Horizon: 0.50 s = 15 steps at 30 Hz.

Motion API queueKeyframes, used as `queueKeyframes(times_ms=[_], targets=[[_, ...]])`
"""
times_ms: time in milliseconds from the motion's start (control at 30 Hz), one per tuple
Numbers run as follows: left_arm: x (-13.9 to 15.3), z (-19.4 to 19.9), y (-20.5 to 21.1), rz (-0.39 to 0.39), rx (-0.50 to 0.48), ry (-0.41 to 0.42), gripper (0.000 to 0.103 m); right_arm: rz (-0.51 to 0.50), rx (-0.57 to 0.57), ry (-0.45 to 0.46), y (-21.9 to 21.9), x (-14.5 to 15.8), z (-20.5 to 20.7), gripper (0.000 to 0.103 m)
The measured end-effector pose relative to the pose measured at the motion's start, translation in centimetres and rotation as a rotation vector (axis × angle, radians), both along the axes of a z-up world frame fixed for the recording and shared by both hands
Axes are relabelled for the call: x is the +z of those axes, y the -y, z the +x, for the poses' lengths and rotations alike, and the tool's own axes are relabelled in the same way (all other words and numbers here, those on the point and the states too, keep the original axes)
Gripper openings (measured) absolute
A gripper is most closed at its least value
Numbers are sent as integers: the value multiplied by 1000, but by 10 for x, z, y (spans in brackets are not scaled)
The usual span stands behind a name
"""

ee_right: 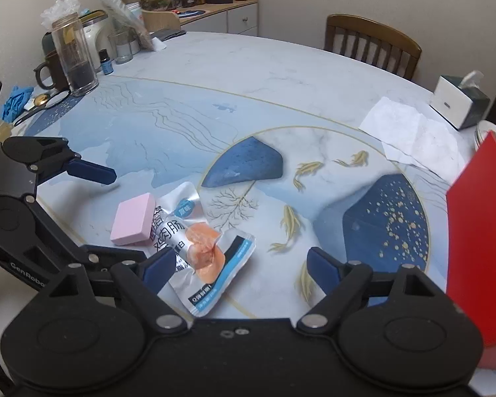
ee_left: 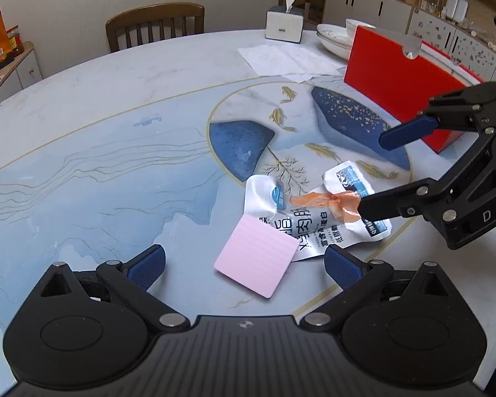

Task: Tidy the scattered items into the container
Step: 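Move both tools back to the pink sticky pad and silver snack packet, then grasp the pink sticky pad with the left tool while the right tool grasps the silver snack packet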

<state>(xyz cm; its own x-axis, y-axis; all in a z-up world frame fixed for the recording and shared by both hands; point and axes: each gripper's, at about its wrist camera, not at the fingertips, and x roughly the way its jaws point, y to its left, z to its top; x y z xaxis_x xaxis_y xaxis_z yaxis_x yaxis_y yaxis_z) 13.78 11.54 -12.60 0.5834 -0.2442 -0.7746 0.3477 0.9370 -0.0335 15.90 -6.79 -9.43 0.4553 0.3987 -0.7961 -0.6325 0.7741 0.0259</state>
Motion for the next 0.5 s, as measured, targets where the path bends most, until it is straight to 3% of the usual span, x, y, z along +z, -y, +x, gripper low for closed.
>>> queueKeyframes(times_ms=[267,333,400,500], targets=[[1,0,3,20,-5,44,102,-5,32,15,-7,3,3,85],[2,-2,6,24,-30,53,96,-8,48,18,-9,4,3,85],[1,-3,8,24,-52,52,81,-9,63,21,-11,4,3,84],[0,-4,7,12,-63,44,69,-11,84,25,-15,5,4,84]])
